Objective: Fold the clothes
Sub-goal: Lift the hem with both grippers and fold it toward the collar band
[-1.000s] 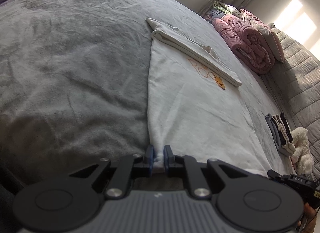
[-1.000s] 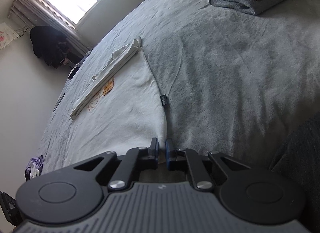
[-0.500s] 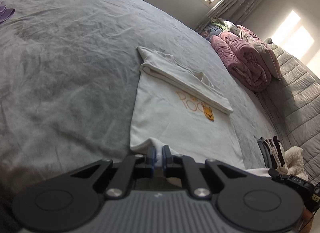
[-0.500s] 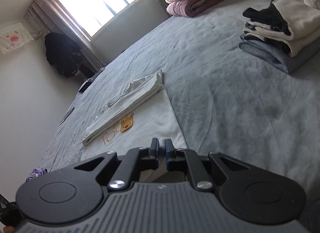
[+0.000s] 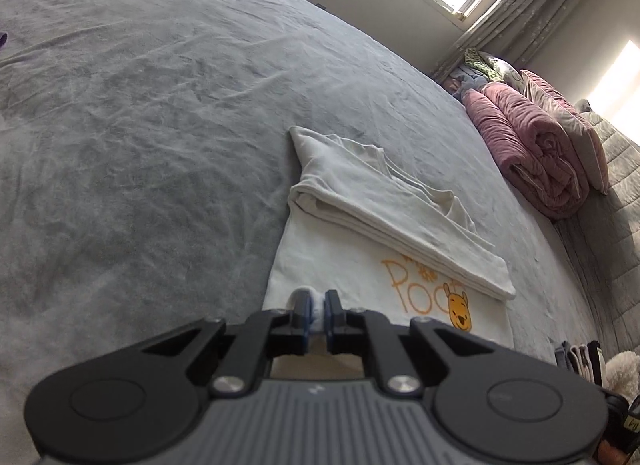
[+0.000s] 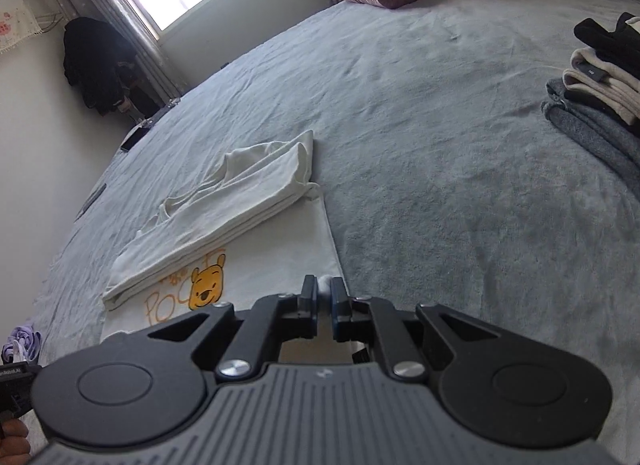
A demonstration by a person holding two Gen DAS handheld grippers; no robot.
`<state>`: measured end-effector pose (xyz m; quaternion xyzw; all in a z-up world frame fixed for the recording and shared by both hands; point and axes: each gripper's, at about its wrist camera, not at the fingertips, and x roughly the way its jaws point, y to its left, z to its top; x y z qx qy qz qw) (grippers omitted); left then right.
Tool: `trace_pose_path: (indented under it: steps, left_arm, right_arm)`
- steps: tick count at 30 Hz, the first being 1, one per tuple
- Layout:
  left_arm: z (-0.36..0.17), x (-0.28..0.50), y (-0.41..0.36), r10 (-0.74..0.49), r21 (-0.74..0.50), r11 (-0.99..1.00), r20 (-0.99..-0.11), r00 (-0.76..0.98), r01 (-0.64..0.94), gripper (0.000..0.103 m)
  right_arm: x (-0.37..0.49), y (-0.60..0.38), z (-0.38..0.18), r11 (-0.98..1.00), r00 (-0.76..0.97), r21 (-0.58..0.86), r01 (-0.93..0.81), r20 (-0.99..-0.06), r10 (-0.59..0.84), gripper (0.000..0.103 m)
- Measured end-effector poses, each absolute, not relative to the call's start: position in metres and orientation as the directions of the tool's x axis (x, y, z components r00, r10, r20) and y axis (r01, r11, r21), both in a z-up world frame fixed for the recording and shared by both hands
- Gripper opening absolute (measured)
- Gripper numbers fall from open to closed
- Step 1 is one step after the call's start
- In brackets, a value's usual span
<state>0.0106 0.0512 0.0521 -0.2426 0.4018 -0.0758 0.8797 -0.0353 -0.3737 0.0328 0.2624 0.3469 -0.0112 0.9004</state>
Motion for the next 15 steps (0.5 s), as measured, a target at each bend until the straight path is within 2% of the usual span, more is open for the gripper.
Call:
trace_pose_path:
  steps: [5, 10, 15]
  left_arm:
    - [0.033, 0.024, 0.057, -0.360, -0.539, 0.838, -0.664, 0.655, -0.087, 0.007]
    - [0.033, 0.031, 0.077, -0.358, -0.580, 0.806, -0.638, 0.682, -0.120, 0.011]
    - [0.037, 0.034, 0.092, -0.362, -0.616, 0.778, -0.603, 0.711, -0.126, 0.011]
  right_arm:
    - [-0.021, -0.372, 0.028, 0.871, 0.747, 0.452, 0.193, -0.643, 0.168, 0.010]
    - [-0.005, -0.372, 0.029, 0.881, 0.744, 0.438, 0.179, -0.646, 0.170, 0.016]
    - [0.004, -0.369, 0.039, 0.916, 0.757, 0.376, 0.138, -0.636, 0.146, 0.016]
